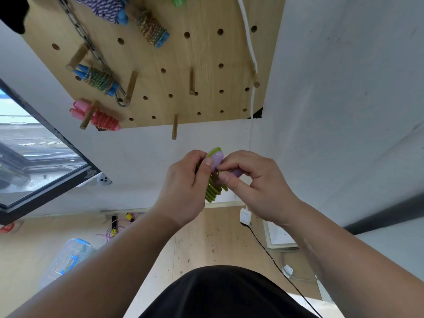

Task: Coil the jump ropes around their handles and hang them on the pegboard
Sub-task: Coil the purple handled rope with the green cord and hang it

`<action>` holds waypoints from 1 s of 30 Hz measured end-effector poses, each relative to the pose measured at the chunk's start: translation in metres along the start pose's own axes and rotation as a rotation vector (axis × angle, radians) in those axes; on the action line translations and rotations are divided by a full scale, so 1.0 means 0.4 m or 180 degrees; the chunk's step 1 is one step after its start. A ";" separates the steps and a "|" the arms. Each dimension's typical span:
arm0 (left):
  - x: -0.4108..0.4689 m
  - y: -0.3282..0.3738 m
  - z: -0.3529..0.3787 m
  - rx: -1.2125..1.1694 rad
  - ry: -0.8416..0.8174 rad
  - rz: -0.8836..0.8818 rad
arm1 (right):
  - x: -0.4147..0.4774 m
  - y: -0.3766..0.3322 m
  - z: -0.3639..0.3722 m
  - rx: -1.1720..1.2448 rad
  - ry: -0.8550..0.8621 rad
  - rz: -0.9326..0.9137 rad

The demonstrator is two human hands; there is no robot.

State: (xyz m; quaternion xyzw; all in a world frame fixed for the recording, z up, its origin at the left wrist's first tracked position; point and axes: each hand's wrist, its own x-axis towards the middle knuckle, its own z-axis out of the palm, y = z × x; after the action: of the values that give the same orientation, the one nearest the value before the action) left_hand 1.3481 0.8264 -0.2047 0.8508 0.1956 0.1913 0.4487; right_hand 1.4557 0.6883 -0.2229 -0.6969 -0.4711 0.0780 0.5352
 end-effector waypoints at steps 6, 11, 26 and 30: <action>0.013 -0.015 -0.006 -0.0240 -0.0070 -0.0260 | -0.007 0.003 0.008 -0.0007 -0.0440 -0.0031; 0.034 -0.018 -0.005 -0.0377 0.0093 -0.0328 | -0.026 0.005 0.030 0.0169 -0.0335 0.0321; 0.044 0.040 -0.007 -0.1746 0.0029 -0.1868 | 0.039 -0.005 0.046 -0.0153 0.0583 0.0306; 0.055 0.054 -0.048 -0.1992 0.0234 -0.1672 | 0.111 -0.009 0.051 -0.0298 0.0430 0.0304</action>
State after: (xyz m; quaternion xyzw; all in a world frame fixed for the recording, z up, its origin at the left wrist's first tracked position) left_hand 1.3607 0.8396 -0.1733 0.5869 0.3545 0.1508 0.7122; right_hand 1.4652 0.7346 -0.2107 -0.7465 -0.4032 0.0341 0.5282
